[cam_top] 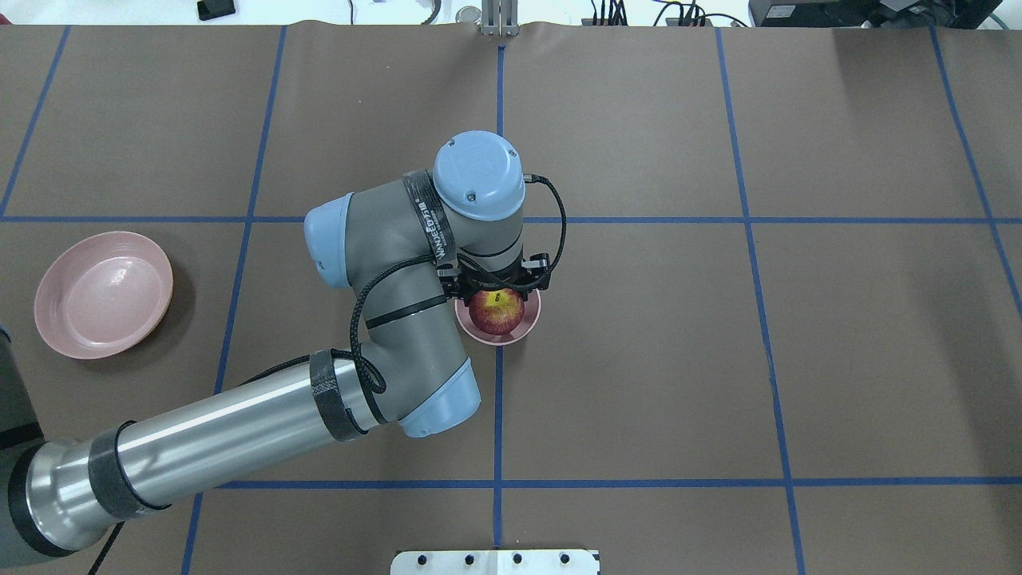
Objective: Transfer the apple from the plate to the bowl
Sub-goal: 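Lower the apple into the bowl and open the left gripper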
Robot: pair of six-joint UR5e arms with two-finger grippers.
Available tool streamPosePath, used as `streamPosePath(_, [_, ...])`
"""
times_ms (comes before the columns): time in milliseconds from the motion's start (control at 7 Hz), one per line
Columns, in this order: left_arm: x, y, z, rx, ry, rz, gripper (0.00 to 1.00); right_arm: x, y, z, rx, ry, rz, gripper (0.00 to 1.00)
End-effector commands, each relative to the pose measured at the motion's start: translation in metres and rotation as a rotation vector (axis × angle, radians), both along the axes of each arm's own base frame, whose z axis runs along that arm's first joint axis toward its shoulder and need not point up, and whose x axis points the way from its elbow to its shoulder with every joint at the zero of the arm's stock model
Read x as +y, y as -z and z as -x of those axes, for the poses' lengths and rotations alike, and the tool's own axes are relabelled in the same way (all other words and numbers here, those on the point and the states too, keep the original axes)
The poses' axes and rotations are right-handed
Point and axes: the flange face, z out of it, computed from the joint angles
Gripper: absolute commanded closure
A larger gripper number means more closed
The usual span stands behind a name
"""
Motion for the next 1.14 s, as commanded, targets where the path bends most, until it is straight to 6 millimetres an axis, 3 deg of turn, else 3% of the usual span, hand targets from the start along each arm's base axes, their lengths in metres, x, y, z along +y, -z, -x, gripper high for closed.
streamPosePath(0, [-0.004, -0.006, -0.006, 0.01, 0.012, -0.022, 0.28, 0.0, 0.0, 0.0, 0.0, 0.001, 0.0, 0.0])
streamPosePath(286, [-0.004, -0.007, -0.006, 0.008, 0.011, -0.023, 0.16, 0.0, 0.0, 0.0, 0.0, -0.001, 0.0, 0.0])
streamPosePath(1000, [-0.001, 0.008, 0.004, 0.034, 0.016, -0.039, 0.03, 0.0, -0.004, 0.0, 0.0, 0.001, 0.006, 0.0])
